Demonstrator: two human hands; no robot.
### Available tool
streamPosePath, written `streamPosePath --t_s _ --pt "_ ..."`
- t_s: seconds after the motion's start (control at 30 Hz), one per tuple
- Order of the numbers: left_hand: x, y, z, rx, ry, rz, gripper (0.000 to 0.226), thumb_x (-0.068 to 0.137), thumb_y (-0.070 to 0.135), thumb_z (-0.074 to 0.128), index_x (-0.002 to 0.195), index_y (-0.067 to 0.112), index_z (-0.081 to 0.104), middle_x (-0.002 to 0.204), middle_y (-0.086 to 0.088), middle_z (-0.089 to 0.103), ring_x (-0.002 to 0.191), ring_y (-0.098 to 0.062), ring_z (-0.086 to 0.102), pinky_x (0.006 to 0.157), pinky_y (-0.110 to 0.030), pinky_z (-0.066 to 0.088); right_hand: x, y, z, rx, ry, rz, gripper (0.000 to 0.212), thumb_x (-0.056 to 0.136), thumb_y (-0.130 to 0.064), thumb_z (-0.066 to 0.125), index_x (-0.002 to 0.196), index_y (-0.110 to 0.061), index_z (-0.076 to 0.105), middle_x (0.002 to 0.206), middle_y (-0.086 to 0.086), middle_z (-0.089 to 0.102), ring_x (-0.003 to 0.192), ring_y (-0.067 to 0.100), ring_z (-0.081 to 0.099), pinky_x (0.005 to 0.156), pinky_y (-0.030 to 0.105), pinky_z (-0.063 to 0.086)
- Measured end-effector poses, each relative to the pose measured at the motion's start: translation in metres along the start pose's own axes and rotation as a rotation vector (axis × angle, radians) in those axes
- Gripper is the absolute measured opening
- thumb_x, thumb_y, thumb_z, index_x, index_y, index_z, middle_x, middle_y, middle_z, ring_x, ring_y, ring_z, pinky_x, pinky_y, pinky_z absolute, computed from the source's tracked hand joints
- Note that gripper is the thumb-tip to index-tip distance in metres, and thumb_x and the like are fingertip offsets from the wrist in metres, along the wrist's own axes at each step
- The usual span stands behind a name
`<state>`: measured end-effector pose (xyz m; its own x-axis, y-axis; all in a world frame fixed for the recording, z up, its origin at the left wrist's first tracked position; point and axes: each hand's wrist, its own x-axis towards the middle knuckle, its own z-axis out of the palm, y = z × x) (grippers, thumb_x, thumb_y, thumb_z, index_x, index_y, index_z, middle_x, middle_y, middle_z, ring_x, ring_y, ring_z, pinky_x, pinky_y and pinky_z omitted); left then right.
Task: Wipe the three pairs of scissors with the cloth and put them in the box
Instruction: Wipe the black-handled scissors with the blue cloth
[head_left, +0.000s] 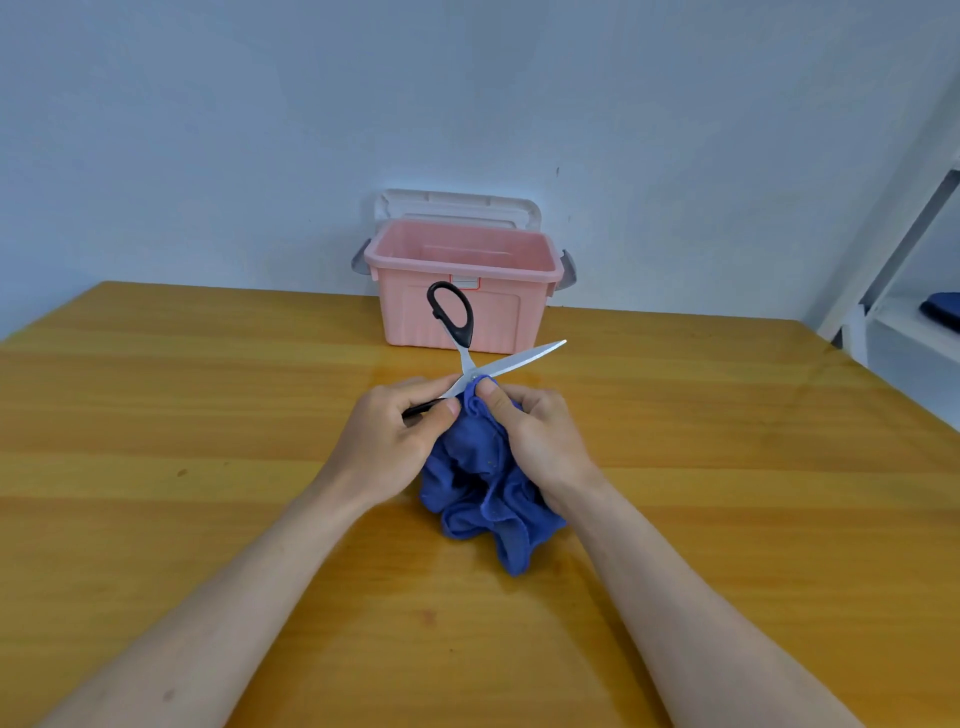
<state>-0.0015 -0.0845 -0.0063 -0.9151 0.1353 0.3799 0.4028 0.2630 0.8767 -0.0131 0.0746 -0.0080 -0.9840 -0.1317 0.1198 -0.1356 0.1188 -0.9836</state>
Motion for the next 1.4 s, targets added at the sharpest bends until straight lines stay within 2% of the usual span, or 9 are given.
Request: streamPosePath --t_s 0.23,0.57,0.77,0.83,0.87,0.93,1.0,1.2,1.4 --pt "0.003 0.000 -0.004 -0.015 0.019 -0.029 0.030 0.097 0.004 0.054 0.122 0.016 0.066 0.056 0.018 0.051 0.051 0.007 0.050 0.051 -0.007 0.035 -0.001 0.001 -0.005 0.176 -0.106 0.027 0.024 0.101 -0.008 0.050 0.110 -0.001 0.070 0.105 0.018 0.073 0.101 0.031 0.070 0.089 0.037 0.056" --pt "0.001 0.000 -0.005 -0.021 -0.058 0.013 0.029 0.098 0.006 0.053 0.118 0.019 0.069 0.066 0.018 0.053 0.052 0.000 0.047 0.053 -0.010 0.036 -0.001 0.002 0.005 0.089 0.061 -0.099 0.053 0.096 -0.034 0.061 0.083 0.017 0.057 0.075 0.029 0.061 0.068 0.028 0.056 0.064 0.041 0.049" --pt "0.000 0.002 -0.008 -0.051 -0.051 -0.070 0.031 0.098 0.004 0.053 0.126 0.007 0.063 0.079 0.024 0.071 0.051 0.009 0.035 0.052 -0.026 0.046 -0.001 0.003 0.002 0.074 -0.009 -0.047 0.031 0.100 -0.027 0.056 0.096 -0.001 0.072 0.092 0.022 0.073 0.089 0.036 0.071 0.081 0.045 0.057" --pt "-0.001 0.004 -0.008 -0.056 -0.025 -0.101 0.032 0.098 0.007 0.054 0.128 0.008 0.062 0.099 0.027 0.041 0.082 0.007 0.021 0.074 -0.044 0.041 -0.001 0.003 0.001 0.085 -0.035 -0.021 0.025 0.101 -0.022 0.054 0.101 -0.005 0.073 0.096 0.017 0.075 0.093 0.033 0.071 0.086 0.045 0.057" --pt "-0.001 0.005 -0.008 -0.055 -0.013 -0.105 0.031 0.098 0.007 0.054 0.127 0.010 0.063 0.100 0.020 0.054 0.096 0.002 0.046 0.072 -0.043 0.039 -0.001 0.004 0.000 0.105 -0.055 -0.011 0.023 0.101 -0.019 0.054 0.104 -0.007 0.073 0.098 0.015 0.075 0.095 0.032 0.071 0.088 0.044 0.057" --pt "0.000 0.007 -0.008 -0.072 0.008 -0.107 0.030 0.098 0.004 0.052 0.118 0.022 0.065 0.067 0.015 0.071 0.060 0.000 0.066 0.045 -0.025 0.038 -0.001 0.005 -0.001 0.151 -0.111 0.008 0.023 0.102 -0.015 0.052 0.111 -0.006 0.070 0.103 0.017 0.074 0.100 0.033 0.070 0.092 0.043 0.056" --pt "0.001 0.006 -0.009 -0.081 0.038 -0.097 0.032 0.098 0.004 0.053 0.109 0.031 0.067 0.056 0.018 0.059 0.045 -0.001 0.051 0.047 -0.010 0.037 -0.001 0.005 -0.001 0.146 -0.128 0.013 0.023 0.102 -0.016 0.051 0.111 -0.005 0.070 0.104 0.018 0.074 0.100 0.033 0.070 0.092 0.043 0.056" --pt "0.002 -0.003 -0.006 -0.036 -0.018 -0.078 0.027 0.098 0.013 0.054 0.120 0.019 0.069 0.060 0.004 0.039 0.050 -0.011 0.033 0.047 -0.020 0.032 0.000 0.001 0.004 -0.074 0.019 -0.058 0.054 0.100 -0.037 0.054 0.053 -0.018 0.035 0.048 -0.009 0.035 0.046 0.007 0.032 0.048 0.020 0.029" --pt "0.000 -0.002 -0.005 -0.094 0.007 -0.117 0.028 0.098 0.009 0.054 0.115 0.025 0.070 0.051 0.017 0.046 0.043 -0.003 0.036 0.045 -0.013 0.031 0.000 0.002 -0.001 0.009 -0.133 0.022 0.047 0.102 -0.033 0.051 0.092 0.012 0.061 0.090 0.035 0.064 0.077 0.039 0.062 0.075 0.051 0.054"
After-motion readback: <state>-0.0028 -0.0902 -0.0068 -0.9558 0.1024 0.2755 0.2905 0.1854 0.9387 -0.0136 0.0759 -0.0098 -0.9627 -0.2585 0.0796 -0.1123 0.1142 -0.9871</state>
